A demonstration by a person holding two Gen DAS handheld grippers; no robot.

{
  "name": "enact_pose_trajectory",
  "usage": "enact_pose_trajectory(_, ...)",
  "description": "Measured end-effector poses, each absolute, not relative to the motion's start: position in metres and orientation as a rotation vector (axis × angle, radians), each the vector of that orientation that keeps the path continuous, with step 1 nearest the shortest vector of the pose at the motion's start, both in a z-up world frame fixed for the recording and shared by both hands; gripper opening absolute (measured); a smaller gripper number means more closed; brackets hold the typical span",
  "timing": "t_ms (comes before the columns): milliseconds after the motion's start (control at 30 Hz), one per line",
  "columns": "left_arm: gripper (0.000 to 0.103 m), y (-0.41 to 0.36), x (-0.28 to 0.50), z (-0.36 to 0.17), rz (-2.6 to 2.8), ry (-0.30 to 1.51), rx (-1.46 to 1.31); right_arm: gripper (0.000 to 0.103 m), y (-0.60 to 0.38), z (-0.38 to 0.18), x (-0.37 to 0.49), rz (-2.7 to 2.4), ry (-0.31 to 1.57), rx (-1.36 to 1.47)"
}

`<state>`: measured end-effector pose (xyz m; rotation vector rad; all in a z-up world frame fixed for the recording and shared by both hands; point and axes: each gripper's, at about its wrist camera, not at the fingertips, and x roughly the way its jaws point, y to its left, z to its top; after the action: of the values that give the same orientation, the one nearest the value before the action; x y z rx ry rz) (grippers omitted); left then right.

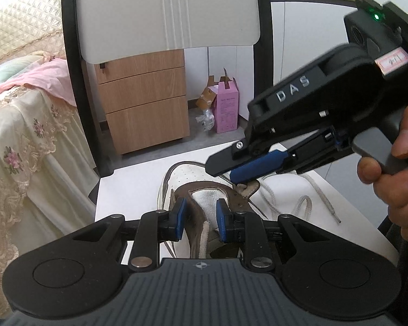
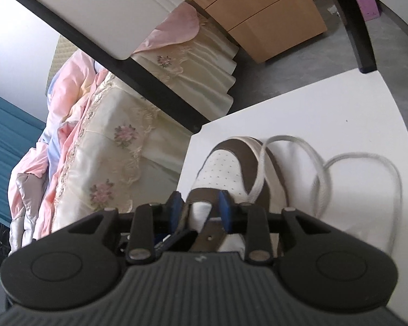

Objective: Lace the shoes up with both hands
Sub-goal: 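Pull the white lace through the eyelet with the right gripper while the left gripper holds the eyelet panel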

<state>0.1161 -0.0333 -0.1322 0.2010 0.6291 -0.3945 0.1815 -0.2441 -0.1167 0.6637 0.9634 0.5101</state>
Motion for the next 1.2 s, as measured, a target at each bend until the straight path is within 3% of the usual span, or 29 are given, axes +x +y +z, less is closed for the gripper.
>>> enact_pose_trajectory(267,0.026,-0.033,0.115,-0.132,-0.388,0.624,0.200,0.030,-0.250,-0.130,0.168,0.591,0.839,0.616)
enact_pose_trajectory(433,0.026,-0.033,0.114,-0.133,-0.386,0.620,0.201,0.019,-0.238,-0.125,0.165,0.627,0.791,0.428)
enact_pose_trajectory(800,0.026,-0.034,0.111,-0.134,-0.374,0.615,0.214,0.019,-0.238,-0.129,0.164,0.729,0.727,0.282)
enact_pose_trajectory(933,0.026,-0.035,0.110,-0.135,-0.370,0.611,0.224,0.009,-0.239,-0.131,0.161,0.744,0.691,0.220)
enact_pose_trajectory(1200,0.025,-0.035,0.110,-0.135,-0.379,0.613,0.234,0.003,-0.225,-0.122,0.147,0.670,0.616,0.079)
